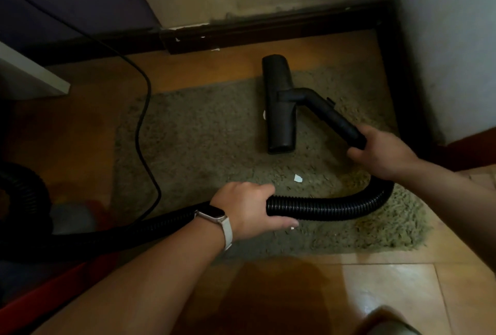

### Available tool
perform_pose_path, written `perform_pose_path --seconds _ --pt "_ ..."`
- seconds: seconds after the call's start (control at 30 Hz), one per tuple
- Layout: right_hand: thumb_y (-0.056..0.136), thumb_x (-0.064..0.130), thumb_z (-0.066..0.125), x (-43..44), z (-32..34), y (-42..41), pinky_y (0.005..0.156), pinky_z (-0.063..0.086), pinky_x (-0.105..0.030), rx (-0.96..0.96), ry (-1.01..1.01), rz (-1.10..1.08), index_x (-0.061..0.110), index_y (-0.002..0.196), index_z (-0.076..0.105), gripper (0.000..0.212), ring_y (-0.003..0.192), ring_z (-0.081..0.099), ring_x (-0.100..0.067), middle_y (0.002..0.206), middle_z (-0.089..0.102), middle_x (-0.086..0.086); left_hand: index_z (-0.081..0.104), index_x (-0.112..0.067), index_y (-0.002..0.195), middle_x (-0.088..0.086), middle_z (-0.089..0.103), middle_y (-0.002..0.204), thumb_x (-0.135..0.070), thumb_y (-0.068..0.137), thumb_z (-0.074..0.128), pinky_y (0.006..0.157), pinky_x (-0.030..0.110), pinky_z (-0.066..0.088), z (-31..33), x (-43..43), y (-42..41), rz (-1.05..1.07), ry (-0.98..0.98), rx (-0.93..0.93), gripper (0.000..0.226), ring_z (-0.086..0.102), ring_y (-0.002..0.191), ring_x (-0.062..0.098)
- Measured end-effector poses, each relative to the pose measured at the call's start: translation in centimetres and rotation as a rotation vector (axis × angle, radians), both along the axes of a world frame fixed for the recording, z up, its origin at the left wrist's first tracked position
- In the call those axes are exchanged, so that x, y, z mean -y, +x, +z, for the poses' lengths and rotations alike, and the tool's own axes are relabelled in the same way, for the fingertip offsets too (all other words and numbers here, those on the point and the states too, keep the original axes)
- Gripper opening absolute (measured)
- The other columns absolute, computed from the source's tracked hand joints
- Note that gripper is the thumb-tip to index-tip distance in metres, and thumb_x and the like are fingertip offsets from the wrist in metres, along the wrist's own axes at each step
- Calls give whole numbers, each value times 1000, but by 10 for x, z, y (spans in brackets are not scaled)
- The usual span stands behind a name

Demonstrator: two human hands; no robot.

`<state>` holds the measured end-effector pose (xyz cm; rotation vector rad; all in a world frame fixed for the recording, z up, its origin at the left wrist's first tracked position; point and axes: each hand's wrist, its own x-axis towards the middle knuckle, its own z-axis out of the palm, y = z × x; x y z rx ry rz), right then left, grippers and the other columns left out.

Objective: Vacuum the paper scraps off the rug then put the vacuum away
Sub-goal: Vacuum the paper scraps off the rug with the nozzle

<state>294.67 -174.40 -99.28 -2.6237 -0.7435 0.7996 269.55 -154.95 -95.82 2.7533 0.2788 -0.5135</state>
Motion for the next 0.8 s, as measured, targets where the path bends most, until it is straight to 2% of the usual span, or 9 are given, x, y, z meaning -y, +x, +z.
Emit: perform_pose_path --seconds 0.13,0.3,0.47,0.53,0.63,0.8 --pt "89 32 68 14 -1 6 72 52 -38 -48 12 -12 31 116 54 31 81 62 -24 88 63 -3 51 -34 84 -15 54 70 -99 61 26 59 26 47 0 5 9 -17 -3 -22 74 51 63 1" --pt "91 33 67 25 -6 13 62 49 -34 -82 3 -21 35 117 52 29 73 63 -16 84 63 1 46 -34 81 -15 53 70 -97 64 27 54 24 43 -3 12 15 -37 1 -17 68 49 62 0" --pt "90 35 67 19 -9 17 61 49 -33 -63 -30 3 34 115 52 29 73 61 -14 84 61 2 48 -34 83 -15 52 69 -97 64 25 54 23 42 -5 12 15 -37 -5 -3 70 49 61 0" --pt "90 36 67 12 -8 17 62 51 -34 -32 -65 36 30 114 51 30 72 60 -17 82 61 0 51 -34 87 -14 52 70 -97 65 27 54 22 42 -5 11 14 -33 -4 -10 71 50 62 0" --pt "91 36 66 1 -6 17 55 47 -32 12 -147 76 27 114 47 32 69 59 -17 80 59 -1 53 -33 89 -14 53 70 -97 65 29 55 24 44 -6 7 13 -15 -8 -17 72 50 62 0" --pt "90 38 64 -21 1 14 49 40 -29 101 -273 135 24 121 41 41 67 56 -18 81 55 -2 50 -32 82 -14 53 67 -98 63 26 52 24 42 -10 3 10 -9 -34 -1 73 51 59 2"
